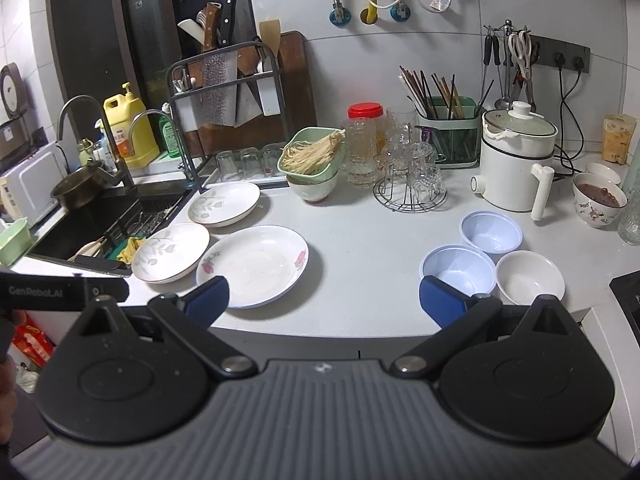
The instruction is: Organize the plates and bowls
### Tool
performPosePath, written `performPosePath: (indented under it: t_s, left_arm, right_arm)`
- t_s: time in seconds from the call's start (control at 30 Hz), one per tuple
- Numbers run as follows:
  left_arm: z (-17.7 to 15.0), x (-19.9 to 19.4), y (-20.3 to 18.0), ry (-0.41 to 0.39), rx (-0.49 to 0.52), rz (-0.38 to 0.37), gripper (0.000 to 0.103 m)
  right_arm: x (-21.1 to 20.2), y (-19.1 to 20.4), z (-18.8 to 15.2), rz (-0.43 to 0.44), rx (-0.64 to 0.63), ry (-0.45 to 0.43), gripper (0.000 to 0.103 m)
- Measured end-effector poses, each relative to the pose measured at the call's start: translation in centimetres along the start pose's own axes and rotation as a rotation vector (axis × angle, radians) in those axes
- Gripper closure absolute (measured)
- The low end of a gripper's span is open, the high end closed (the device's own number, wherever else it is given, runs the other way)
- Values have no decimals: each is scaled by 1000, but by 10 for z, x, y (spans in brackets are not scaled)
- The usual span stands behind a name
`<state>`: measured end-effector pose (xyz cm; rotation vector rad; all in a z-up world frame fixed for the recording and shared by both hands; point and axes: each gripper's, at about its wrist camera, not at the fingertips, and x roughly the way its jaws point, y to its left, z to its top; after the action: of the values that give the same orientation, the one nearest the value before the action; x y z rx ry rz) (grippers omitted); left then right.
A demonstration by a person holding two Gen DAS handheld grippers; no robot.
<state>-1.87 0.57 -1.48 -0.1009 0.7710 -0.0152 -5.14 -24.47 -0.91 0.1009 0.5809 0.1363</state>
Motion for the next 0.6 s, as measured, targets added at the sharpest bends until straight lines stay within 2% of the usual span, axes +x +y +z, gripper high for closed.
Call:
performPosePath:
  t_s: [0.3,0.43,0.6]
  left_arm:
    - [6,8,-4,-2,-2,-5,2]
    - [7,9,-3,23,-22,-26,2]
    - [4,12,-2,23,-6,-8,2]
  right_arm:
    - [4,-4,-1,14,-3,15,0]
    - [9,-11,0,25,27,31,0]
    - [10,-13,1,30,24,29,0]
